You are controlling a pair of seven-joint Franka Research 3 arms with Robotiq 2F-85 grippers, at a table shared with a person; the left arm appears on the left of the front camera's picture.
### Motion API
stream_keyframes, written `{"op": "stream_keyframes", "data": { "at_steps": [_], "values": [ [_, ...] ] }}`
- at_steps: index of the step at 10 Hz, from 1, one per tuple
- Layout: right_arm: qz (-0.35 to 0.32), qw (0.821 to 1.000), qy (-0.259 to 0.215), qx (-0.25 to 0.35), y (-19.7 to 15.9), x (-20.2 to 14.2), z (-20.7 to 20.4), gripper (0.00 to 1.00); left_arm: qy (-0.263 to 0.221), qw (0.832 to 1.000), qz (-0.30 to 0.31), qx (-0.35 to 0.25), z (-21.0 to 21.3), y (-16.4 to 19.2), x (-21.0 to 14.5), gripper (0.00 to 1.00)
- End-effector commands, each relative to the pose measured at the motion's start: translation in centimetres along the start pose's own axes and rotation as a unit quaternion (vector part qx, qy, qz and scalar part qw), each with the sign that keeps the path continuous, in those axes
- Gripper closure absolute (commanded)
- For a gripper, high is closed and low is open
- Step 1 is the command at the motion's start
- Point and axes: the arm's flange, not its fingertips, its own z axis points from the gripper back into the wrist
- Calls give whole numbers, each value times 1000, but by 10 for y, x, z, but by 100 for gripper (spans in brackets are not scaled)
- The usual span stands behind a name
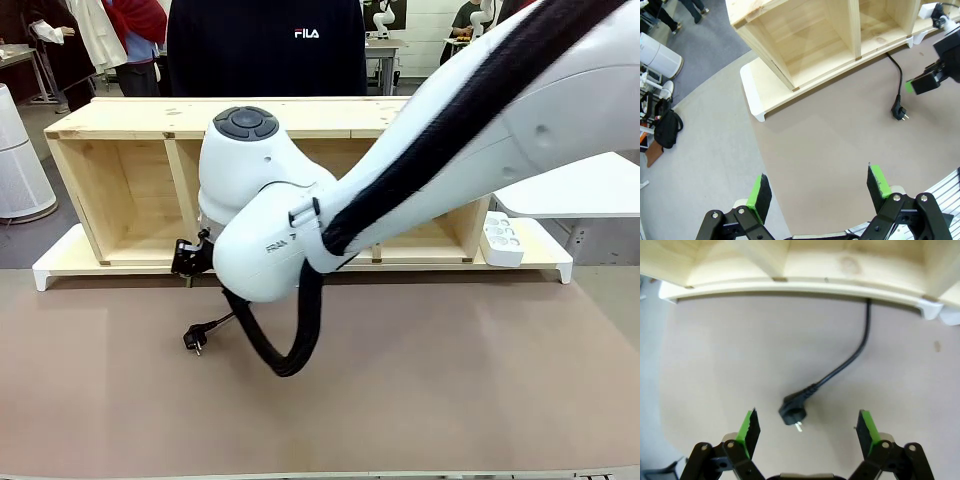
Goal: Perform cable management.
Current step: When the cord part of the Power Cable appears at the lower middle area of the table and stops, grasp the cord part of the Power Cable.
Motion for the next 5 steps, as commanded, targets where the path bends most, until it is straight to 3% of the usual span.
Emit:
{"op": "stream_keyframes", "data": {
  "at_steps": [1, 5],
  "values": [
    [-63, 998, 10, 12, 14, 3, -12, 0, 0, 1000, 1, -1, 0, 1, 0, 0],
    [-161, 986, 20, -40, 16, 4, -31, 0, 0, 1000, 1, -1, 0, 1, 0, 0]
  ]
}}
